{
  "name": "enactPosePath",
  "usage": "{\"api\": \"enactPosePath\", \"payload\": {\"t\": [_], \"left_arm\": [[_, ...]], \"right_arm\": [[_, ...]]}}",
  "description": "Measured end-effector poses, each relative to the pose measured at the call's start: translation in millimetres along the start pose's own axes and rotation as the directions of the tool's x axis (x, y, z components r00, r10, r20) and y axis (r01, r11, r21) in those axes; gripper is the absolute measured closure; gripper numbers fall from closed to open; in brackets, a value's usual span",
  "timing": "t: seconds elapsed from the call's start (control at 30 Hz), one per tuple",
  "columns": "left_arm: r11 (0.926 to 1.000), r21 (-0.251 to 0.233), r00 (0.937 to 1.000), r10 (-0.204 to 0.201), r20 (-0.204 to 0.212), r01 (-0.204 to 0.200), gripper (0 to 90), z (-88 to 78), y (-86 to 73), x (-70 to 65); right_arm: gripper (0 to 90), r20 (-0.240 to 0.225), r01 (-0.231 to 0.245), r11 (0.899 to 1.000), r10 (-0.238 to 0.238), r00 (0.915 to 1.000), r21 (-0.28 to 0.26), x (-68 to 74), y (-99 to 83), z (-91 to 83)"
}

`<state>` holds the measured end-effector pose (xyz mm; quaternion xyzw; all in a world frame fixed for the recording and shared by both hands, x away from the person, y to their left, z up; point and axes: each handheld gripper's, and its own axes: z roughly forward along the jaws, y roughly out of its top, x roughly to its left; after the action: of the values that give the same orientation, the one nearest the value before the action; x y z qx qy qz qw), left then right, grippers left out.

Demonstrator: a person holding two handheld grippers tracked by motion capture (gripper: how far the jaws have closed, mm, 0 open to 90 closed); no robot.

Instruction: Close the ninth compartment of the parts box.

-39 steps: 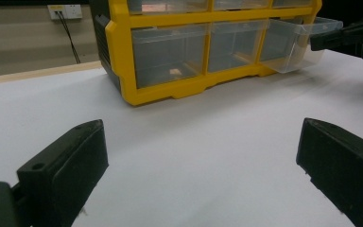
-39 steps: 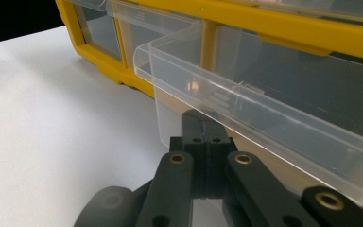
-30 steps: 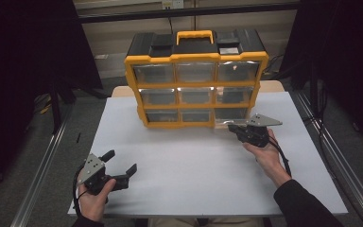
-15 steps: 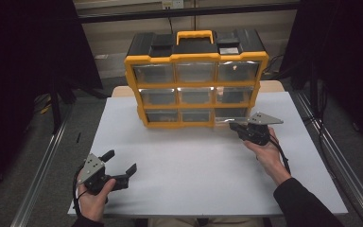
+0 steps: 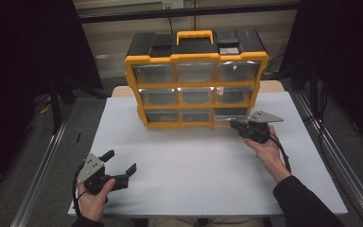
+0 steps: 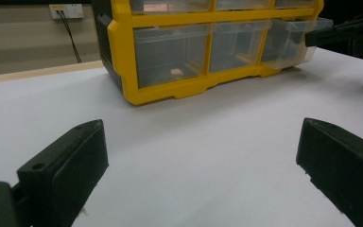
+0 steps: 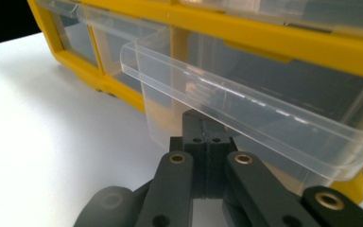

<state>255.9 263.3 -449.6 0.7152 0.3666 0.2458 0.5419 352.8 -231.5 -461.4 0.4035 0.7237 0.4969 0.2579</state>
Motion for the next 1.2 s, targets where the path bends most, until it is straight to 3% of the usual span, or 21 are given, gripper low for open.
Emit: {"api": "enactPosePath", "payload": {"t": [1.2], "left_arm": [[1.0000, -0.001, 1.0000, 0.003, 0.002, -0.003, 2.6, -0.4, 0.1, 0.0]], "right_arm": [[90.0, 0.020, 0.004, 1.000, -0.004, 0.9998, -0.009, -5.5, 2.0, 8.7]]}}
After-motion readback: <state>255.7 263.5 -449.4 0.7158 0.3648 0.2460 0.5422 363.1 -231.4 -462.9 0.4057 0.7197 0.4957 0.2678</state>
